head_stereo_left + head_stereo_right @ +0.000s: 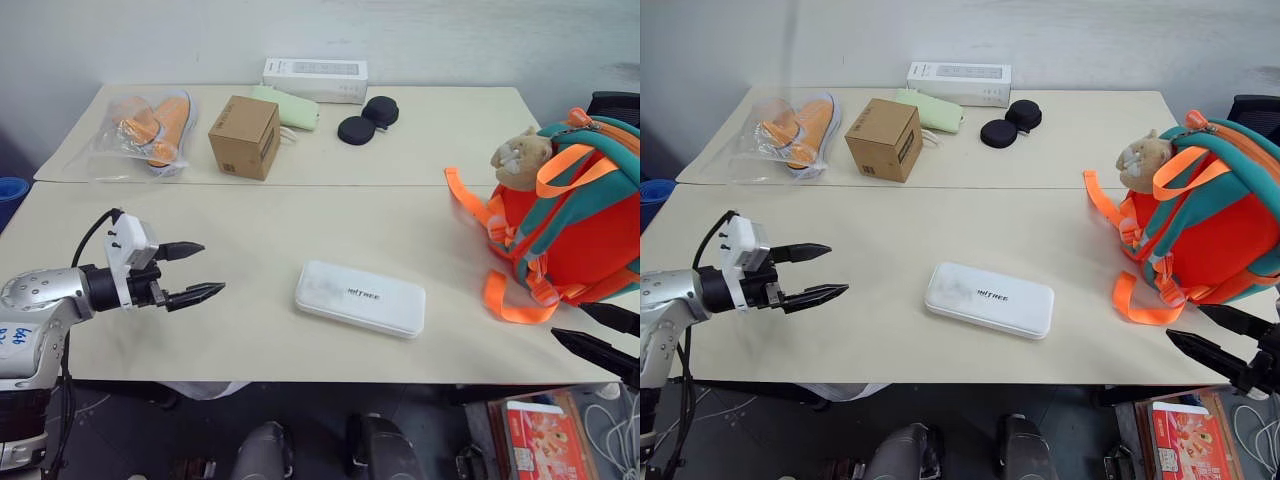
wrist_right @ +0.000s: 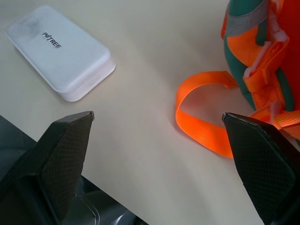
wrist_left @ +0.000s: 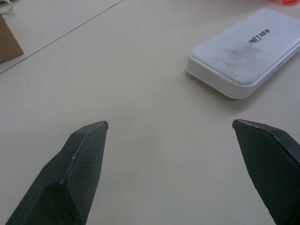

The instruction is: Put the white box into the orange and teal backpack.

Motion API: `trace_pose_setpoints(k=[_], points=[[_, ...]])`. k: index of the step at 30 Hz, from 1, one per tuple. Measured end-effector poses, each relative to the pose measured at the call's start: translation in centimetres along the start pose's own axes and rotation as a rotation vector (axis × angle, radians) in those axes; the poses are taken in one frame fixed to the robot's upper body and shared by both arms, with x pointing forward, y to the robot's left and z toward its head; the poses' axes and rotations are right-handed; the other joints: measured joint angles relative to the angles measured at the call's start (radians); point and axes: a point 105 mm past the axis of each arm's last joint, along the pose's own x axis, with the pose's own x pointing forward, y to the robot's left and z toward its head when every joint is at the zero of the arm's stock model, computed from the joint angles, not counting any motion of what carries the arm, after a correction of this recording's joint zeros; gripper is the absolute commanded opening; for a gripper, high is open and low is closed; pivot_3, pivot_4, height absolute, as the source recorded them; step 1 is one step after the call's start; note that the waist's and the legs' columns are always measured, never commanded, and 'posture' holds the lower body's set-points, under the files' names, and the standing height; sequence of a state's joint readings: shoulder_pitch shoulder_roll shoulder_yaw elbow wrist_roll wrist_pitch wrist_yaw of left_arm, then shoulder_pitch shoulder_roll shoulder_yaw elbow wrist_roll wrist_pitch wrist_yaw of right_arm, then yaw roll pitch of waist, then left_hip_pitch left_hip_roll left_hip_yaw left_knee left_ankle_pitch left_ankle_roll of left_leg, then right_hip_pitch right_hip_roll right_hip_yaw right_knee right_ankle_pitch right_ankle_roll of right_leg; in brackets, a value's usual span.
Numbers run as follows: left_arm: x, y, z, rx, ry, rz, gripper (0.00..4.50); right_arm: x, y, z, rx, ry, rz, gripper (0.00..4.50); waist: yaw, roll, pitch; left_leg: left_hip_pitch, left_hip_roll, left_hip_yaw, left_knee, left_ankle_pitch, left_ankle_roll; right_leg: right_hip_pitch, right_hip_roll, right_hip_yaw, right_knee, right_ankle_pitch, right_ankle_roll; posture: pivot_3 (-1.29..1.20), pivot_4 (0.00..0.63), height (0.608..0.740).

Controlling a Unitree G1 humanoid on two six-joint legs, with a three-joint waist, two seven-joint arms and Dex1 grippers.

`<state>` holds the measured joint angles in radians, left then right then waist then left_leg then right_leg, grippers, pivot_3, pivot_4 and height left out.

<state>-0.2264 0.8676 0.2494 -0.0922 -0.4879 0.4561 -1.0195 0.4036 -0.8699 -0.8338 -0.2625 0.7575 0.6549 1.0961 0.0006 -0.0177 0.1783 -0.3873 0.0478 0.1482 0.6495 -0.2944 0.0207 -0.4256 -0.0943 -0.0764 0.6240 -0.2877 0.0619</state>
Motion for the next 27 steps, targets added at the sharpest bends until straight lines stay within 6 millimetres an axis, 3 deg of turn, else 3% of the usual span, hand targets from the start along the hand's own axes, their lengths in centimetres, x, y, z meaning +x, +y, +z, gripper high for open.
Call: trace_pose_setpoints(k=[16,20,21,24,27], points=[[0.2,1.2,-0.7,-0.024,0.042,0.031,4.46,0.1,-0.3,-1.1,0.04,-0.043,-0.1,4.49,-0.002,0.0,0.0,0.0,0.0,0.0,0.0,0.0,0.0,0.0,0.0,0.0,0.001,0.0,0.0,0.0,0.15,0.74],[0.4,1.6,0.2,-0.001,0.025,0.04,4.46,0.2,-0.4,-0.8,0.034,-0.05,-0.102,4.49,-0.001,0.0,0.0,0.0,0.0,0.0,0.0,0.0,0.0,0.0,0.0,0.0,0.001,0.0,0.0,0.0,0.15,0.74],[0.4,1.6,0.2,0.0,0.025,0.038,4.29,0.2,-0.4,-0.7,0.03,-0.049,-0.098,4.5,-0.001,0.0,0.0,0.0,0.0,0.0,0.0,0.0,0.0,0.0,0.0,0.0,0.001,0.0,0.0,0.0,0.15,0.74],[1.1,1.1,0.3,0.008,0.033,-0.011,3.7,0.7,0.1,0.2,-0.015,-0.021,-0.044,3.98,-0.003,0.0,0.0,0.0,0.0,0.001,0.001,0.0,0.0,0.0,0.0,0.0,0.002,0.0,0.0,0.0,0.15,0.74],[2.3,0.2,0.4,0.042,0.048,-0.083,2.82,2.6,1.5,1.2,-0.086,0.022,0.081,3.02,-0.005,0.0,0.0,0.001,0.0,0.001,0.001,0.0,0.0,0.0,0.0,0.0,0.002,0.0,0.0,0.0,0.15,0.74]])
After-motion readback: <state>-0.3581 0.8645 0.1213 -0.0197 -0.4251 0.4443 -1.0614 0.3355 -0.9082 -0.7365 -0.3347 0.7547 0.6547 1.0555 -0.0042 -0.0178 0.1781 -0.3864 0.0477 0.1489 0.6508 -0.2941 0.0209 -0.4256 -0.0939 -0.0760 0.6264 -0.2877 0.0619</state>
